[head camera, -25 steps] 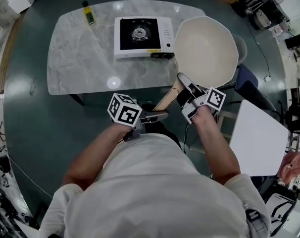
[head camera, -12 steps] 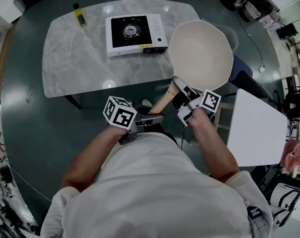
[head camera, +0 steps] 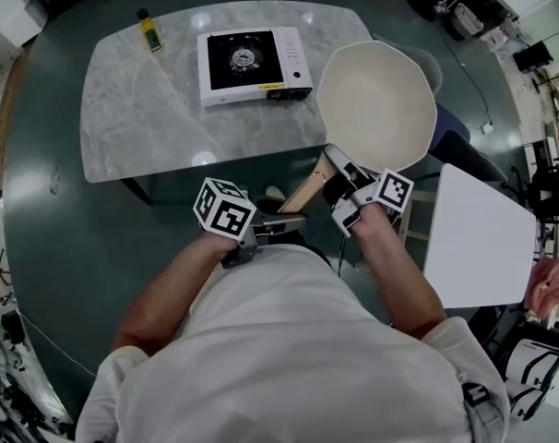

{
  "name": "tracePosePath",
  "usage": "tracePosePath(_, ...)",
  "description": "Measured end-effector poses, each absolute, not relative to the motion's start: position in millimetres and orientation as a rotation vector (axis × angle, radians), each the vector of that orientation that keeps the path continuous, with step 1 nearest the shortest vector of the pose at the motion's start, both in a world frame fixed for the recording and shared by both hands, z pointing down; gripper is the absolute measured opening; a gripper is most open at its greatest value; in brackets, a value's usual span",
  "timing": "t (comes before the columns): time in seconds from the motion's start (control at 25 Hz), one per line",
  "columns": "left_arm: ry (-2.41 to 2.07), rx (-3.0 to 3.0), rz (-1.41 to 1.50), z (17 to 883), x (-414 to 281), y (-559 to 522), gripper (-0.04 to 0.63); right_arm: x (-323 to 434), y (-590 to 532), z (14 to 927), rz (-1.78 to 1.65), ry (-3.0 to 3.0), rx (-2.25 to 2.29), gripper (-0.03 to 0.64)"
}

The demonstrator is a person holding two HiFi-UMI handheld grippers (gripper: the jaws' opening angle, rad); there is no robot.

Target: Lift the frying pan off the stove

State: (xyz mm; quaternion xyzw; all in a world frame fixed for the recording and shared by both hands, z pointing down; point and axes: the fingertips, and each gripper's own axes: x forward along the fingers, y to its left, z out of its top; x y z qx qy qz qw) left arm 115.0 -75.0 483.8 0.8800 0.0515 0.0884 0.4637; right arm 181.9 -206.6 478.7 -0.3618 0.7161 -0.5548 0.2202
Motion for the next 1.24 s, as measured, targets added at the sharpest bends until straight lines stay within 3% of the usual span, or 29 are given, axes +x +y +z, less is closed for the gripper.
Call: tracePosePath(1.24, 0.159, 2.168, 0.219, 480.7, 121.3, -73.7, 0.124, 191.9, -202.1, 474.9, -1.518, 1.972, -1.003, 0.184)
